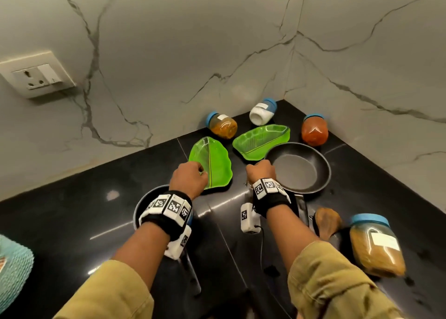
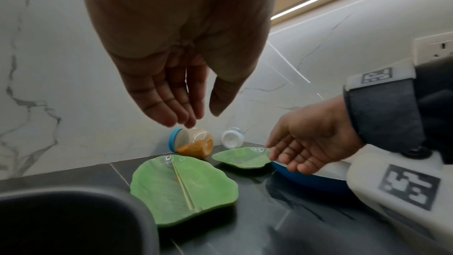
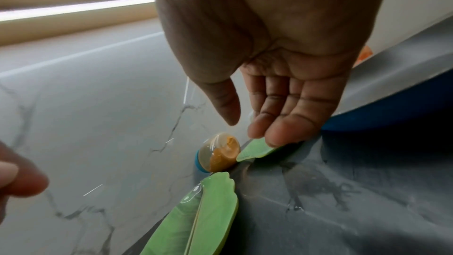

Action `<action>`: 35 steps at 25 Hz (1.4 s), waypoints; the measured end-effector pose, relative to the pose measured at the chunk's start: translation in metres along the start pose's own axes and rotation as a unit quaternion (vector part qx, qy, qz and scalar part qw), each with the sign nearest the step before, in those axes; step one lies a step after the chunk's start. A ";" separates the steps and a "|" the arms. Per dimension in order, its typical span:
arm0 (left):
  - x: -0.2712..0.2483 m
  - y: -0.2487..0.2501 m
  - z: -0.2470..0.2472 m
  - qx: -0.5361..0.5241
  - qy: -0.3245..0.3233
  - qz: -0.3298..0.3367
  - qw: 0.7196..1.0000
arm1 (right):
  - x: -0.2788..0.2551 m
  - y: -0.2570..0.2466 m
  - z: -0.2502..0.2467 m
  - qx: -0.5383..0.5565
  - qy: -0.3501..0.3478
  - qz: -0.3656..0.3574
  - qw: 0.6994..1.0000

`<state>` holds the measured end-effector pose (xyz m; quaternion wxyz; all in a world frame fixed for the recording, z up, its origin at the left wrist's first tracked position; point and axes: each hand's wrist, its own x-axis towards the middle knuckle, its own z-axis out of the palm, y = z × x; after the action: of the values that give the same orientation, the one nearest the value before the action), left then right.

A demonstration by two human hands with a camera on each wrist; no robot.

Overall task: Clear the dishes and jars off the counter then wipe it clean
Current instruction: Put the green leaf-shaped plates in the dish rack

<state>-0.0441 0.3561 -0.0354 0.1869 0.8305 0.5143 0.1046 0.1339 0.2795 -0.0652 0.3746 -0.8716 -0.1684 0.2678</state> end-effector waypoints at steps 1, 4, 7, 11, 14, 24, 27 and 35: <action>0.016 -0.004 0.000 0.013 -0.013 -0.011 1.000 | 0.007 -0.001 0.004 0.017 0.001 0.029 0.999; 0.060 -0.015 0.004 0.051 -0.054 -0.037 0.996 | 0.039 -0.005 0.027 0.062 0.009 0.076 0.995; 0.096 -0.025 0.015 0.095 -0.099 -0.075 0.988 | 0.137 0.033 0.092 0.094 0.039 0.103 0.989; 0.129 -0.041 0.033 0.133 -0.179 -0.108 0.969 | 0.186 0.043 0.128 0.201 0.046 0.164 0.965; 0.145 -0.053 0.043 0.128 -0.225 -0.129 0.957 | 0.125 -0.012 0.091 0.315 0.069 0.189 0.927; 0.153 -0.075 0.044 -0.091 -0.276 -0.169 0.942 | 0.086 -0.067 0.073 0.468 0.099 0.196 0.856; 0.158 -0.076 0.029 -0.157 -0.243 -0.143 0.946 | 0.069 -0.073 0.059 0.459 0.085 0.154 0.871; 0.119 -0.067 -0.028 -0.248 -0.078 -0.078 0.962 | 0.023 -0.014 -0.013 0.355 0.166 0.081 0.916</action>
<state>-0.0553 0.4951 -0.0400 0.4341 0.7207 0.5195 0.1493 0.1589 0.2930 -0.0555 0.6591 -0.7238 0.0738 0.1905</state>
